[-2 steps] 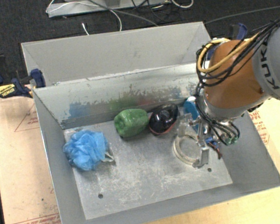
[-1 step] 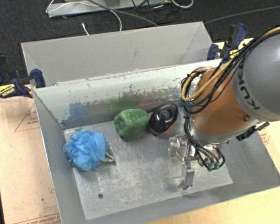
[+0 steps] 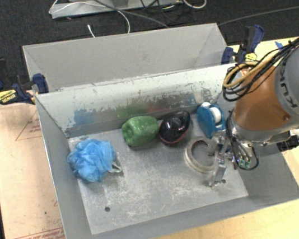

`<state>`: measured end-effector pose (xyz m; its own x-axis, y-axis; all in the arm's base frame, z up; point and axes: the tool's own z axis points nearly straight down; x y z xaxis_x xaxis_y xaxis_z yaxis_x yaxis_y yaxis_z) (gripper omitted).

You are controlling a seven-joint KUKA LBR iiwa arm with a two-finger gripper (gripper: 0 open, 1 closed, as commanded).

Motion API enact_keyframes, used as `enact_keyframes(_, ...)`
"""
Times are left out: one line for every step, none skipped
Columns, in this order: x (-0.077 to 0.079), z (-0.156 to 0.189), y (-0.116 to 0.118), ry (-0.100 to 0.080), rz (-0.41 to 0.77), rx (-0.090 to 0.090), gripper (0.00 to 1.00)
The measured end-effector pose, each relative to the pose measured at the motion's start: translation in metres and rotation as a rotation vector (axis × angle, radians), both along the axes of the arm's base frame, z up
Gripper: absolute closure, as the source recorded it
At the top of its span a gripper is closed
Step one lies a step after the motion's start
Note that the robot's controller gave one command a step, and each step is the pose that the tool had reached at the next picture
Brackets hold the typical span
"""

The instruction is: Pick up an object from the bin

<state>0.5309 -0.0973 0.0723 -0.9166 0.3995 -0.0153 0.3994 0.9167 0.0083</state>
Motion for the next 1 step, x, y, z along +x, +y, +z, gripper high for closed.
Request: enact_keyframes(-0.0014, -0.0017, 0.0515, 0.015, -0.155, 0.005, 1.0)
